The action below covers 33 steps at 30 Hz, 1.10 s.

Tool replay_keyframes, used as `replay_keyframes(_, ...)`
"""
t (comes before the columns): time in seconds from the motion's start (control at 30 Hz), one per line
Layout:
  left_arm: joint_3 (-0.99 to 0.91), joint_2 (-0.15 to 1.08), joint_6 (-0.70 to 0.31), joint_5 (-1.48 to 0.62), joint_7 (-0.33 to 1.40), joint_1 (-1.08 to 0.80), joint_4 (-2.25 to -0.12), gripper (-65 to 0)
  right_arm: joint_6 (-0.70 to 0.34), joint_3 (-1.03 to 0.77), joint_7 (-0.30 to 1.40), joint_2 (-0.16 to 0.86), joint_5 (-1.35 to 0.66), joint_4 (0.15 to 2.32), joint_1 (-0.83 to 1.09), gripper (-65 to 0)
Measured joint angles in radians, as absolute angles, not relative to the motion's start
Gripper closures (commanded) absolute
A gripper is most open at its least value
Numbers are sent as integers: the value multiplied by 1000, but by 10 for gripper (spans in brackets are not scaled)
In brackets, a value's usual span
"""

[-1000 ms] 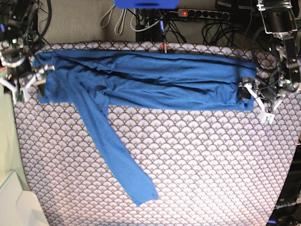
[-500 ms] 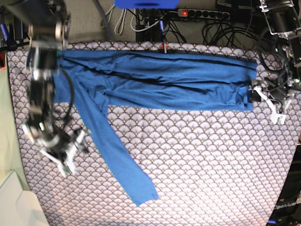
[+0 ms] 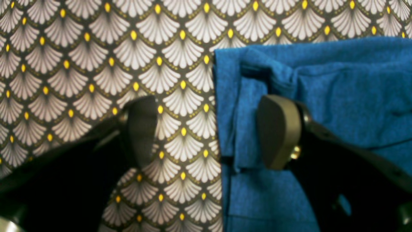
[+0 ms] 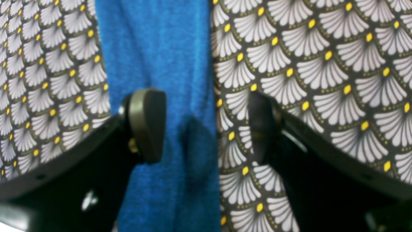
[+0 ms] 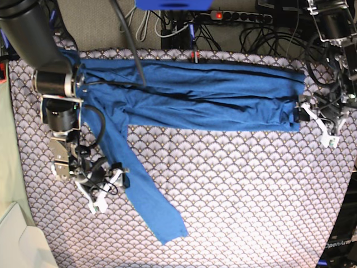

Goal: Fold the T-shirt properly
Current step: 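Move the right gripper to the hanging sleeve and grasp its cuff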

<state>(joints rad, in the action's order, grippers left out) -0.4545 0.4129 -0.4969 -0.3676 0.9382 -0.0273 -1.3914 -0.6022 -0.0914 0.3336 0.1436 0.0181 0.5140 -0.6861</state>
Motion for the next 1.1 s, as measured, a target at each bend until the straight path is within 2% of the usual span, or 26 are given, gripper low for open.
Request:
replay_keyframes(0.43,-455,413,-495,-369,934,37,-1391,-478,-598,-93,327,178,18,511,-698,-405)
replay_keyframes(0.73,-455,412,-495,-368,938,28,-1391,-478,-599,-92,323,138,18,509,-684,-405)
replay_keyframes(1.1,-455,413,-495,-367,939,9,-1391,-478,-599,-93,243,143,18,508,-638,-399)
